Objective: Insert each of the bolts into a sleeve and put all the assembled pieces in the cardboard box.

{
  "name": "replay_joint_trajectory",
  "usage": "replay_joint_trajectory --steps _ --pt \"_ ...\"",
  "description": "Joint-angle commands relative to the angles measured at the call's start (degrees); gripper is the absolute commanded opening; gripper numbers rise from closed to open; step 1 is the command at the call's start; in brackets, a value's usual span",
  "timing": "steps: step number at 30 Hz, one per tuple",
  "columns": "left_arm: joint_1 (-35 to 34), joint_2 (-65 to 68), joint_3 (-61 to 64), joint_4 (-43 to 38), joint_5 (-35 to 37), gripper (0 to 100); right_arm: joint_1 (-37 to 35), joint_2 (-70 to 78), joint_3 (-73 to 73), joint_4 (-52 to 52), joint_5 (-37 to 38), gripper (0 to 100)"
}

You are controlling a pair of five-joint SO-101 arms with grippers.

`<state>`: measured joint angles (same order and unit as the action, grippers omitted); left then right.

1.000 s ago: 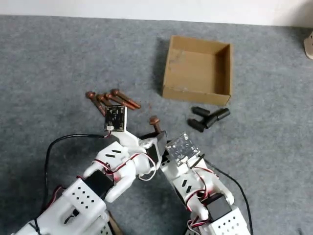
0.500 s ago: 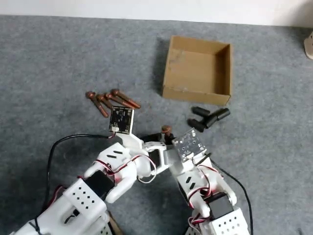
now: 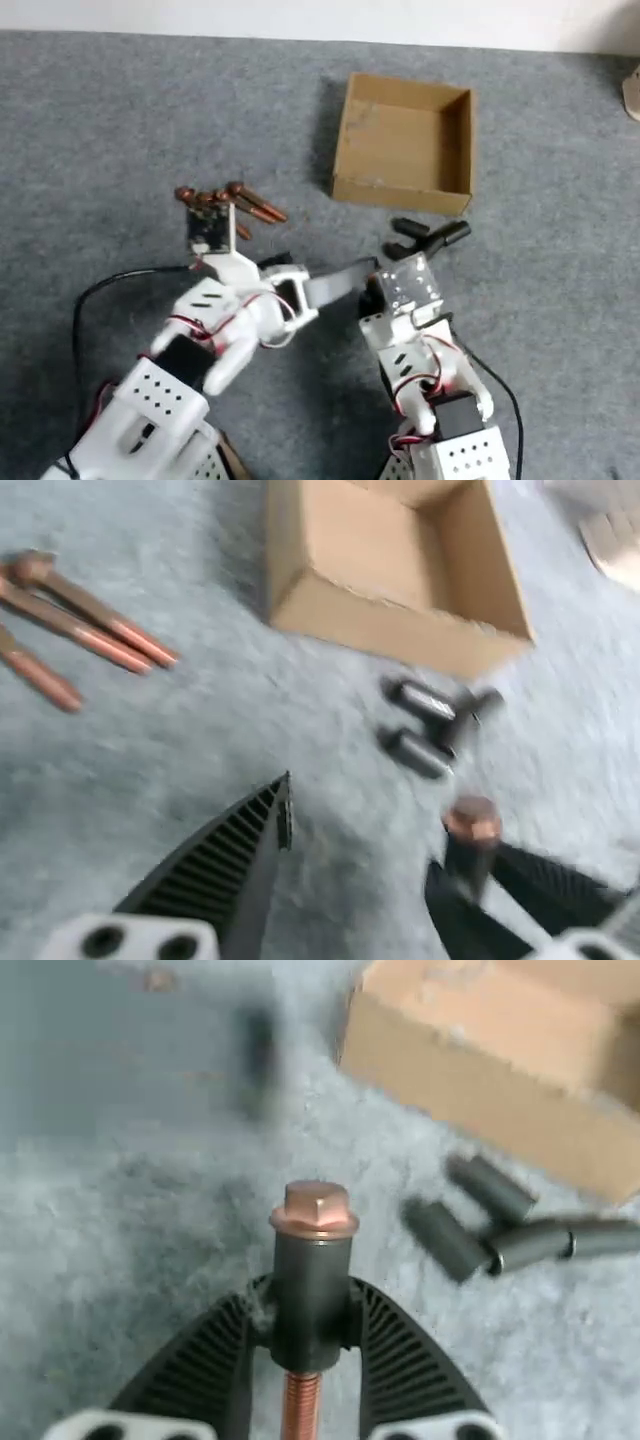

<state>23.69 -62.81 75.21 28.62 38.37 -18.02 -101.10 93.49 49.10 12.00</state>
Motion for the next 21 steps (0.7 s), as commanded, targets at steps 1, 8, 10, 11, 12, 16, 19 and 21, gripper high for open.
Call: replay_joint_trajectory --steps 1,8,10,11,12,16,19,21 --pt "-3.91 -0.66 -2.86 0.18 -0.09 50 1.19 6.55 -9.63 0.04 0.35 0.5" --pt "-18.77 -0.75 4.18 0.09 -0.09 50 7.08 25.54 -25.10 -3.65 2.73 0.5" --pt "-21.93 -0.75 5.58 0.00 0.00 50 7.87 30.99 -30.02 -3.82 3.96 0.5" --pt "-22.81 -0.75 5.76 0.00 0.00 50 8.22 33.71 -32.66 -3.82 4.13 0.5" --pt "-23.16 -0.75 5.76 0.00 0.00 50 8.66 36.53 -35.21 -3.82 4.22 0.5" --pt "-22.99 -0.75 6.55 0.00 0.00 50 10.51 47.69 -45.67 -3.91 4.22 0.5" --pt "-23.08 -0.66 7.34 0.00 -0.09 50 11.91 56.22 -53.14 -6.11 4.22 0.5" --pt "-23.08 -0.66 7.96 0.00 -0.09 50 13.05 62.20 -57.19 -8.31 4.22 0.5"
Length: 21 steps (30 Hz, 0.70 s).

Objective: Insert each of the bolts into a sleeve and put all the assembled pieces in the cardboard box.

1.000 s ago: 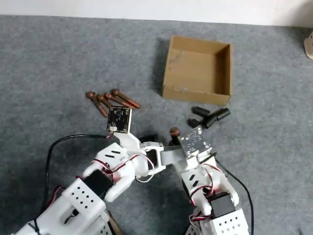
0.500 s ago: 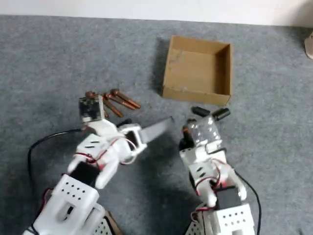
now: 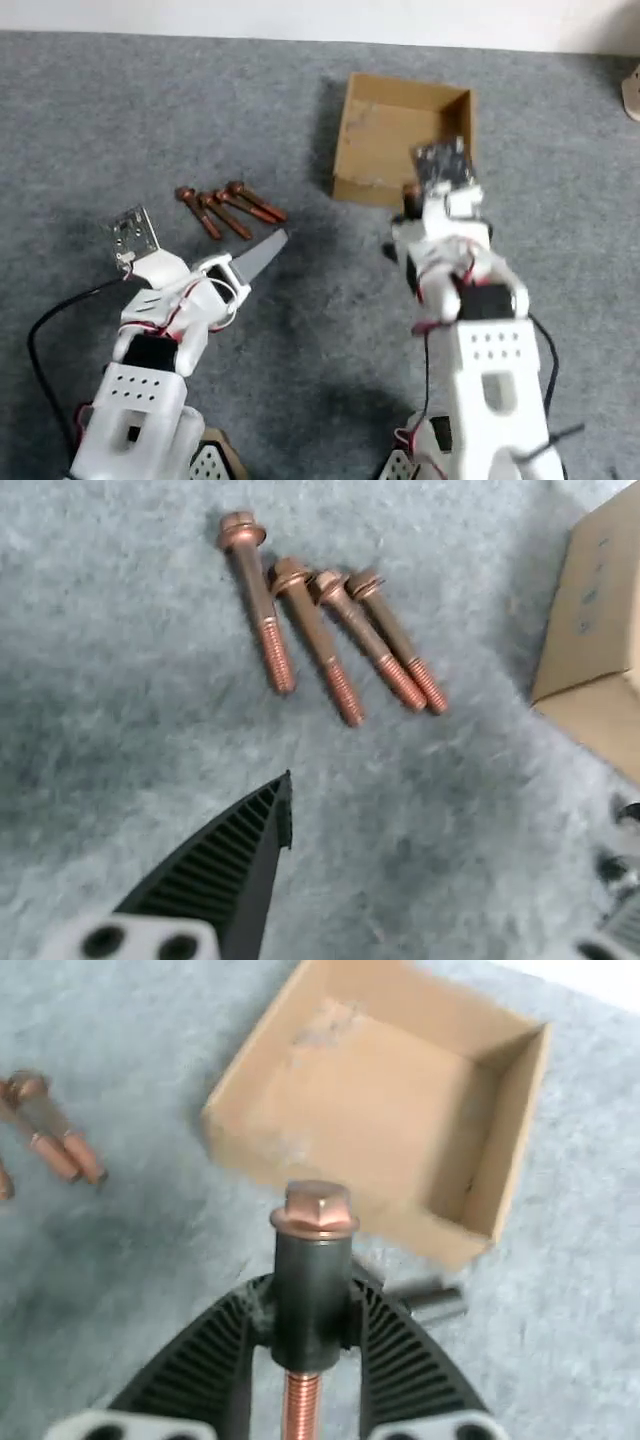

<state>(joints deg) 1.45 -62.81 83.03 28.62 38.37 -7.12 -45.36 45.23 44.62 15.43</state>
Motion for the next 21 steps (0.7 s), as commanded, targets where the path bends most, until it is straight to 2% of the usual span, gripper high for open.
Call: replay_joint_trajectory --steps 1,6,21 --pt "-0.84 -0.66 0.22 0.00 -0.09 50 2.51 9.71 -10.68 -4.88 0.79 0.5" --pt "-0.75 -0.40 1.01 0.00 -0.09 50 4.26 25.27 -21.14 -7.78 0.79 0.5" --pt "-0.75 -0.31 1.10 0.00 -0.09 50 10.68 66.24 -59.38 -7.78 0.79 0.5"
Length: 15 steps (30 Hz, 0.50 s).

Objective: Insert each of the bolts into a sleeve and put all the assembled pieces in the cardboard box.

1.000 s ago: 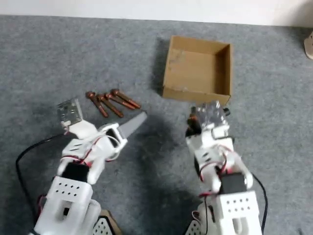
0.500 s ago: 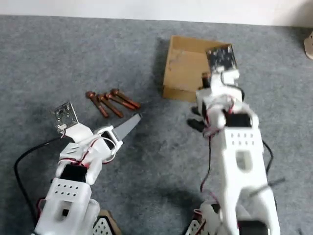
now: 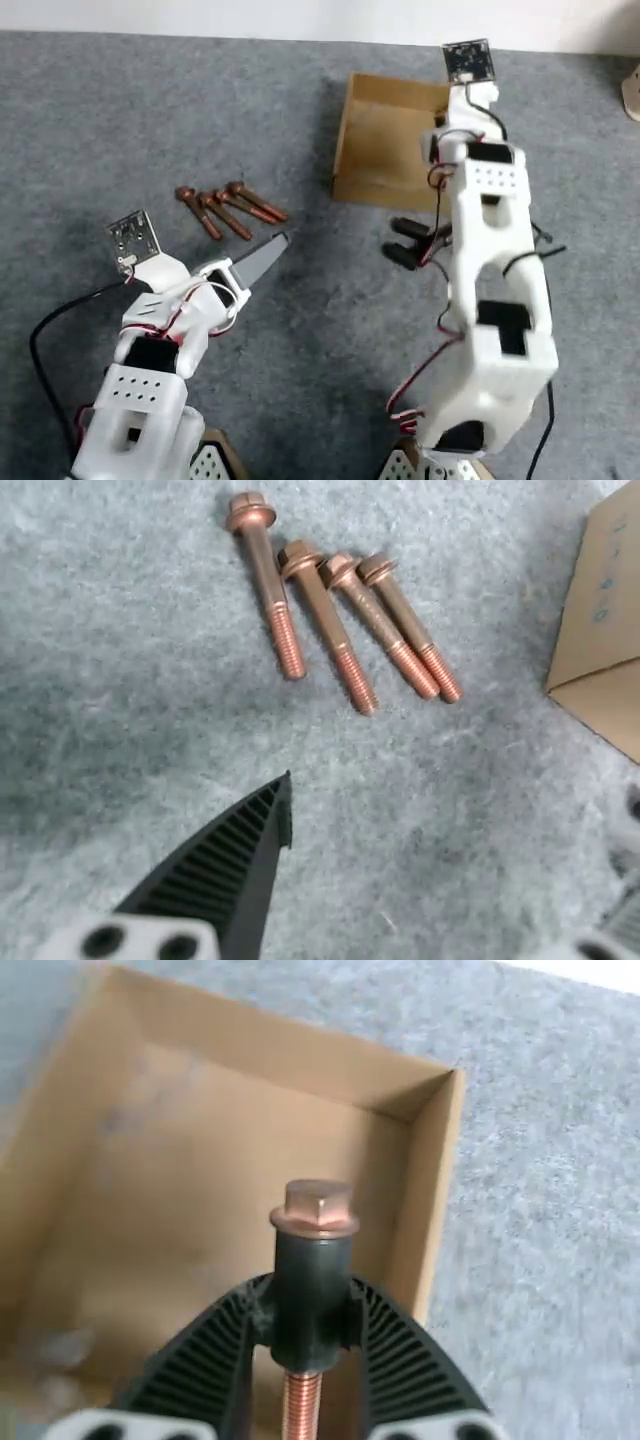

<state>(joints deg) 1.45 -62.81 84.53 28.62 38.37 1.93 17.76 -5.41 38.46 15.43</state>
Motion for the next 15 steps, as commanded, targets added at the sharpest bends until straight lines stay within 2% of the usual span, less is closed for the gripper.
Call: replay_joint_trajectory --steps 1,5,10,15 --pt "-0.75 -0.31 -0.40 0.00 -0.09 50 1.89 5.05 -10.24 -1.63 0.79 0.5" --pt "-0.75 -0.22 -0.40 0.00 -0.09 50 2.07 11.21 -14.02 -1.45 0.53 1.9" --pt "-0.75 -0.22 -0.40 0.00 -0.09 50 1.01 12.18 -15.34 6.37 0.53 27.2" --pt "-0.75 -0.22 -0.31 0.09 -0.09 50 0.22 12.09 -20.62 16.84 2.81 20.9"
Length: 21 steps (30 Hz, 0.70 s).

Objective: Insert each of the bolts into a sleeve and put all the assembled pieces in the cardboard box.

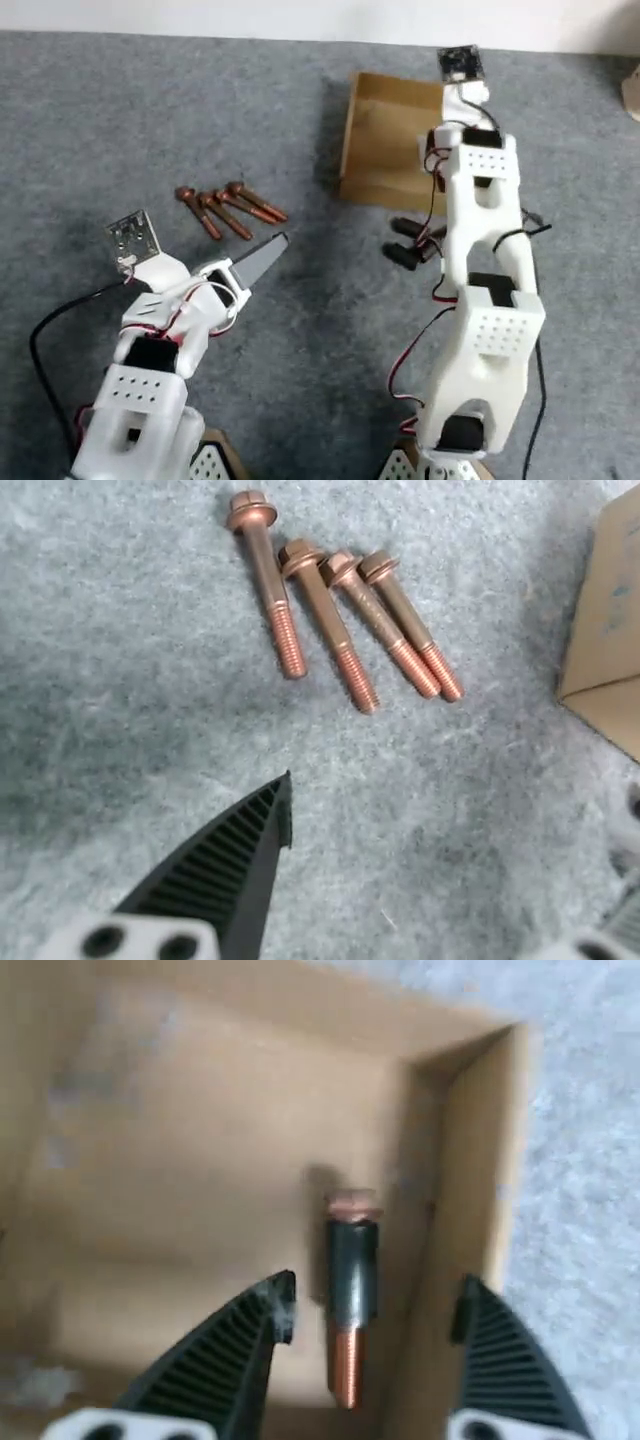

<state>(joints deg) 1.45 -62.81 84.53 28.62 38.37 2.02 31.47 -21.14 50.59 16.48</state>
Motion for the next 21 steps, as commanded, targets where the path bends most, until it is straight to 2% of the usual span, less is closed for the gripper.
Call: replay_joint_trajectory --steps 1,5,13,21 --pt "-0.75 -0.22 -0.31 0.09 -0.09 50 0.13 -1.63 -5.85 5.76 1.85 19.4" --pt "-0.75 -0.22 -0.31 0.09 -0.09 50 0.04 -1.54 -7.16 10.42 3.43 18.0" --pt "-0.75 -0.22 0.31 0.00 -0.09 50 -2.24 -4.35 -7.34 23.87 16.79 17.8" --pt "-0.75 -0.22 0.40 0.00 -0.09 50 -2.59 -13.76 -7.08 29.85 20.13 17.8"
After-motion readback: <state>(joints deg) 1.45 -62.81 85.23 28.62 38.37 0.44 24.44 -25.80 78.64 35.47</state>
